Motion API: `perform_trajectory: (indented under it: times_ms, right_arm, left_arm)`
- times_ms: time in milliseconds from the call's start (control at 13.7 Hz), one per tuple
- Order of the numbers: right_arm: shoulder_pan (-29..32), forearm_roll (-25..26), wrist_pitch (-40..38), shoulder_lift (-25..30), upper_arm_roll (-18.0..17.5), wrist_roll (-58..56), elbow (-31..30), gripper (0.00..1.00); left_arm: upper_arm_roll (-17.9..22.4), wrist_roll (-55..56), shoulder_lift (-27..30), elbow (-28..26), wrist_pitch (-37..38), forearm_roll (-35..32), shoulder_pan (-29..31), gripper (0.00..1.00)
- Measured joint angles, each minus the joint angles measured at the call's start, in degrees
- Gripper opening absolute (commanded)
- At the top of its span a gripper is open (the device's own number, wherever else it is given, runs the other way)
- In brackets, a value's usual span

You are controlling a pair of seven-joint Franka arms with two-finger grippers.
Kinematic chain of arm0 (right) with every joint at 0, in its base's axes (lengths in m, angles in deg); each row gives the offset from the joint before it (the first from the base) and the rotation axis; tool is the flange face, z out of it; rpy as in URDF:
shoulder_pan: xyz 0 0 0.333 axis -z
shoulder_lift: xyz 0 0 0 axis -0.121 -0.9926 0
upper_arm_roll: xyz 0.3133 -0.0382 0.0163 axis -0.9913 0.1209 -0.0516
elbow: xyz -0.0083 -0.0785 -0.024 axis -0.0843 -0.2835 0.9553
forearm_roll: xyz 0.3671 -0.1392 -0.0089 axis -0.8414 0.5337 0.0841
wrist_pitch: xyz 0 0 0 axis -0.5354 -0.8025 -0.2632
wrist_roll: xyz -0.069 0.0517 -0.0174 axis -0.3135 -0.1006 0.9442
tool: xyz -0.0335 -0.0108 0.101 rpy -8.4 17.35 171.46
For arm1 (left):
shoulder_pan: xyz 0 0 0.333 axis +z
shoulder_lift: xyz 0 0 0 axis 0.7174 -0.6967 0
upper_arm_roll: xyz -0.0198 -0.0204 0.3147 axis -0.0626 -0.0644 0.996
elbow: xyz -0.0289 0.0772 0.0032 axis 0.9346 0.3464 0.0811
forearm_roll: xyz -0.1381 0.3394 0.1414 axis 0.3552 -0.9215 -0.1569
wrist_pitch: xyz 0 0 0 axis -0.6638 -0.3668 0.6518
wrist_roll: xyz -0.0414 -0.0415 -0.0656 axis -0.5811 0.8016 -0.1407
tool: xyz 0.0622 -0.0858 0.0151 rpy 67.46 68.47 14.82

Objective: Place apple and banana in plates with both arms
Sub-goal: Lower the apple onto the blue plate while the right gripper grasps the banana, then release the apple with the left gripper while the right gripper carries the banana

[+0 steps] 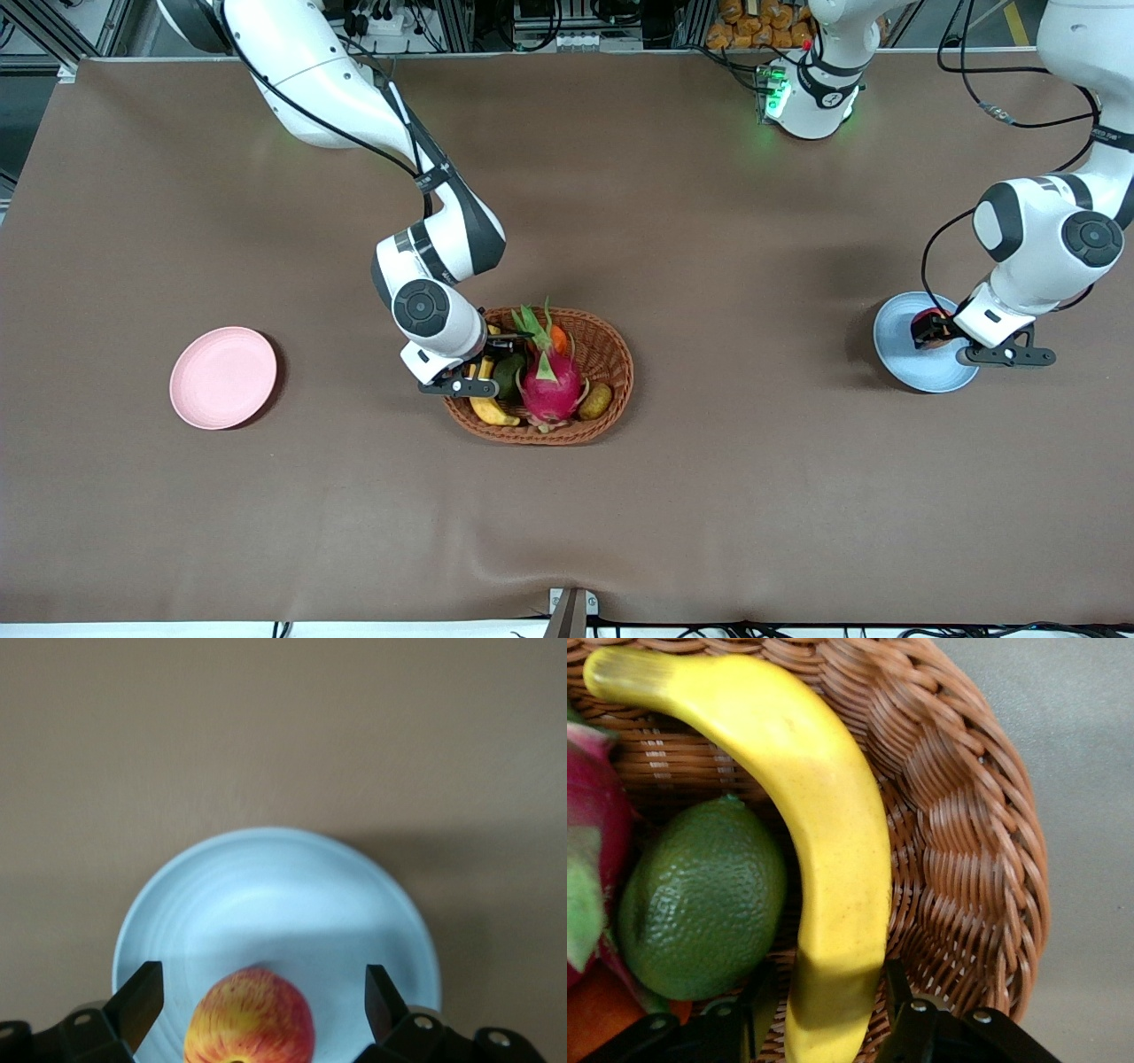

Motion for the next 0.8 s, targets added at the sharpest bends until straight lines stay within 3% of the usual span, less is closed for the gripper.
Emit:
perform_trajectory:
  times_ms: [146, 219, 510, 802]
  right_arm:
    - [-0.11, 0.00, 1.03, -0.22, 0.00, 0.05, -0.10, 0.08]
    - [-0.11, 0.00, 1.38, -0.29, 0.02, 0.07, -0.12, 0.03]
    - [0.01, 0.00, -0.34, 0.33, 0.59, 0.07, 0.55, 0.03]
    - [2.21, 0.00, -6.39, 6.98, 1.45, 0.05, 2.21, 0.04]
  left_arm:
    - [-1.67, 0.00, 2.06, 3.57, 5.59, 0.00, -0.01, 1.00]
    - [-2.49, 0.00, 2.82, 5.98, 9.46, 0.00, 0.00, 1.00]
    - [-5.58, 0.24, 3.84, 17.16, 25.99, 1.92, -0.02, 1.00]
    - [-6.81, 0.25, 3.89, 25.57, 36.55, 3.50, -0.13, 1.00]
